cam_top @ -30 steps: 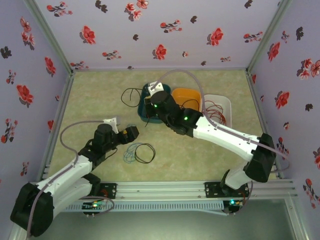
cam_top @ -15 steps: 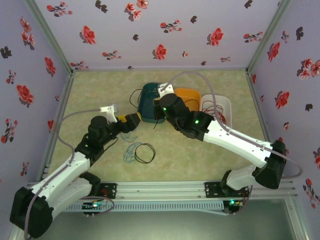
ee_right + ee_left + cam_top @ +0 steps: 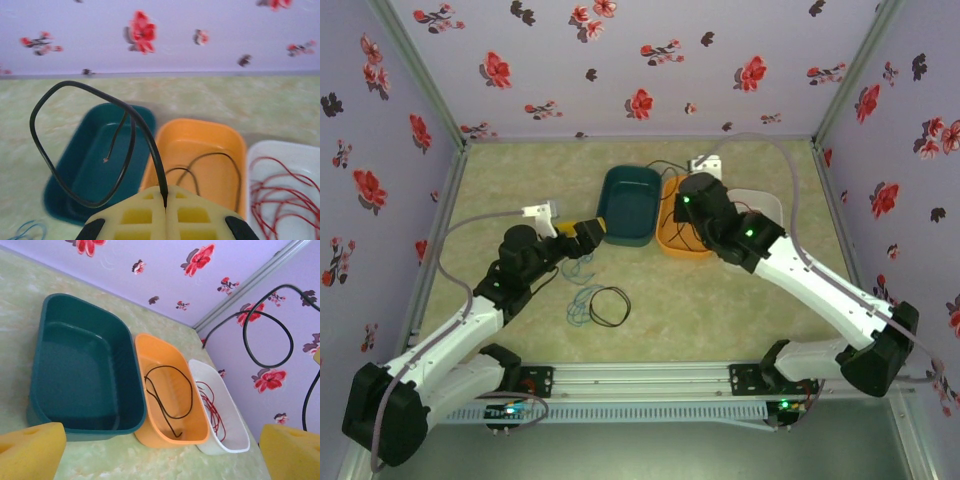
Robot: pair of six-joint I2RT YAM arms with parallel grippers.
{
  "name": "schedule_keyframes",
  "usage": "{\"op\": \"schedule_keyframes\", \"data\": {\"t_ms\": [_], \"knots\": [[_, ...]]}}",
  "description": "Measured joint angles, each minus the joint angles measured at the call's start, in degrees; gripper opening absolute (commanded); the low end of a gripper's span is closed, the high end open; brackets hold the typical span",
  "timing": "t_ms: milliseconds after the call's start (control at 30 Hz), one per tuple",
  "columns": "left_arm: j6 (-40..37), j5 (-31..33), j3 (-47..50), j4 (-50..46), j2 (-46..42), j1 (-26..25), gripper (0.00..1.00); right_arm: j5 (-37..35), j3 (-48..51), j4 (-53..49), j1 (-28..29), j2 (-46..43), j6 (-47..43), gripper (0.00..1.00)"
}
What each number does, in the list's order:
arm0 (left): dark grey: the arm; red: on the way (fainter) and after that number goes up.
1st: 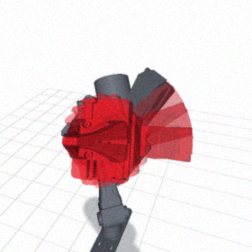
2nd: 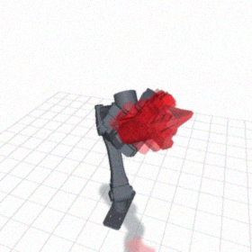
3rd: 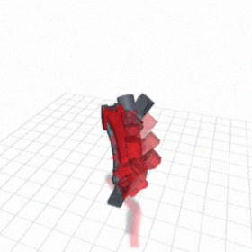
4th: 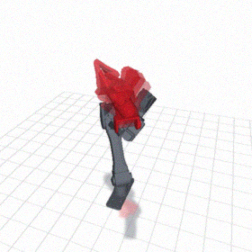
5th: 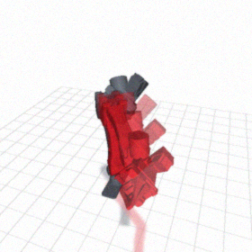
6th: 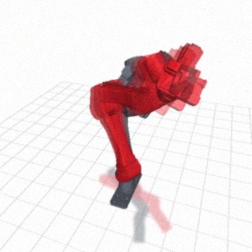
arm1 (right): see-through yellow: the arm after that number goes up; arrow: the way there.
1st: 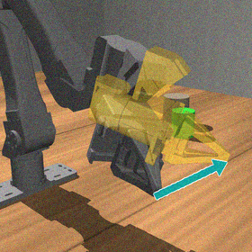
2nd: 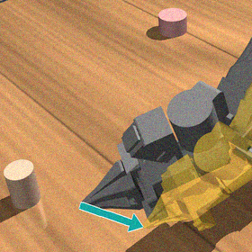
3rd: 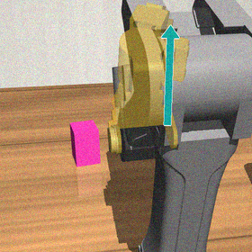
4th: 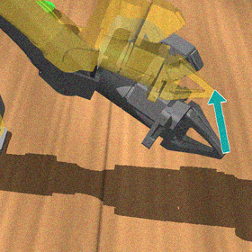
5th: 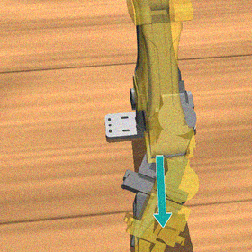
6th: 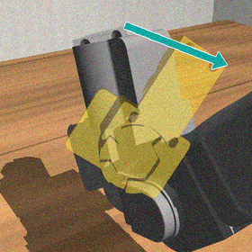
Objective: Untangle the cables
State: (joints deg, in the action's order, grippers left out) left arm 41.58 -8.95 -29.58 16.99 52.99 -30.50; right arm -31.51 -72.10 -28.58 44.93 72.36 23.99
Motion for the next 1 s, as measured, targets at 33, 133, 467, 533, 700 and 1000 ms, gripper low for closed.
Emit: {"op": "schedule_keyframes", "data": {"t_ms": [33, 133, 467, 533, 700, 1000], "knots": [[-0.1, 0.5, 0.0, -0.6, -0.1, 0.0, 1.0, 0.3, 0.6, -0.4, -1.9, -0.2, 0.5, 0.0], [-0.4, 1.7, 0.0, -2.2, -0.3, 0.0, 1.0, 1.8, 2.7, -0.6, -6.9, -0.3, 1.6, 0.0], [-1.5, 4.7, 0.0, -5.1, -0.5, 0.0, 1.0, 8.1, 5.4, 1.9, -17.1, 7.3, 3.3, 0.0], [-1.6, 5.2, 0.0, -6.0, -0.6, 0.0, 1.0, 9.4, 5.4, 3.1, -17.9, 10.6, 3.4, 0.0], [-1.7, 6.0, 0.0, -8.0, -1.0, 0.0, 1.0, 13.8, 5.5, 6.5, -18.9, 17.4, 3.6, 0.0], [-1.7, 7.0, 0.2, -9.4, -1.3, 0.0, 1.0, 17.4, 5.4, 10.6, -19.2, 26.3, 4.8, 0.0]]}}
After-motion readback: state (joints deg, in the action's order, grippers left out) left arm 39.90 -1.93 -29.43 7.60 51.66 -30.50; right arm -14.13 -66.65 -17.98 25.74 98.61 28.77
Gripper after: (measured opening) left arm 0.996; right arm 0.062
